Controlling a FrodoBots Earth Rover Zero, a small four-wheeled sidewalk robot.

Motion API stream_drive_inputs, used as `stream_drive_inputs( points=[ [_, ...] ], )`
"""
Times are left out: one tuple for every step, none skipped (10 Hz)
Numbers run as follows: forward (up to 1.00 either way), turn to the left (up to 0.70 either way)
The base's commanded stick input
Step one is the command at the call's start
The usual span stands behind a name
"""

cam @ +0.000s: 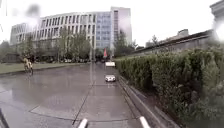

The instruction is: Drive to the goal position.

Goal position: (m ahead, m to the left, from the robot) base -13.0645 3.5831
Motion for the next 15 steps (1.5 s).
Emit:
stream_drive_inputs(
  points=[
    [0.06, 0.0],
    [0.06, 0.0],
    [0.06, 0.0],
    [0.06, 0.0],
    [0.06, 0.0],
    [0.06, 0.0],
    [0.06, 0.0],
    [0.06, 0.0],
    [0.06, 0.0],
    [0.06, 0.0],
    [0.06, 0.0],
    [0.06, 0.0],
    [0.06, 0.0],
    [0.06, 0.0],
    [0.06, 0.0]
  ],
)
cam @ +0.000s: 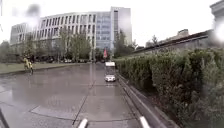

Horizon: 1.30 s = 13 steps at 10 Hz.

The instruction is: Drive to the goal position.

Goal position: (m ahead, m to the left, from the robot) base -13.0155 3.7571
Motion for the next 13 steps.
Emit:
stream_drive_inputs(
  points=[
    [0.06, 0.0],
    [0.06, 0.0],
    [0.06, 0.0],
    [0.06, 0.0],
    [0.06, 0.0],
    [0.06, 0.0],
    [0.06, 0.0],
    [0.06, 0.0],
    [0.06, 0.0],
    [0.06, 0.0],
    [0.06, 0.0],
    [0.06, 0.0],
    [0.06, 0.0]
  ],
)
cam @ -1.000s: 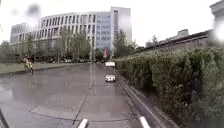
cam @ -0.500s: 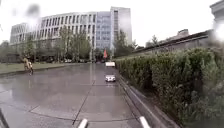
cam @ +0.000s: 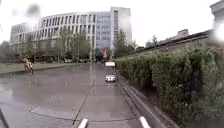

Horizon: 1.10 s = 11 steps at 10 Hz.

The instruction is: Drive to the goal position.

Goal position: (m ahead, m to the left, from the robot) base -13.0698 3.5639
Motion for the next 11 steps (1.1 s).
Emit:
stream_drive_inputs(
  points=[
    [0.06, 0.0],
    [0.06, 0.0],
    [0.06, 0.0],
    [0.06, 0.0],
    [0.06, 0.0],
    [0.06, 0.0],
    [0.06, 0.0],
    [0.06, 0.0],
    [0.06, 0.0],
    [0.06, 0.0],
    [0.06, 0.0]
  ],
)
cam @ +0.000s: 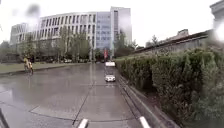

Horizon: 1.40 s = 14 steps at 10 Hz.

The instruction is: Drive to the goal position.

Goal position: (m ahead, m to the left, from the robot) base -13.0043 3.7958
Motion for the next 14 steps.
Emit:
stream_drive_inputs(
  points=[
    [0.06, 0.0],
    [0.06, 0.0],
    [0.06, 0.0],
    [0.06, 0.0],
    [0.06, 0.0],
    [0.06, 0.0],
    [0.06, 0.0],
    [0.06, 0.0],
    [0.06, 0.0],
    [0.06, 0.0],
    [0.06, 0.0],
    [0.06, 0.0],
    [0.06, 0.0],
    [0.06, 0.0]
  ],
)
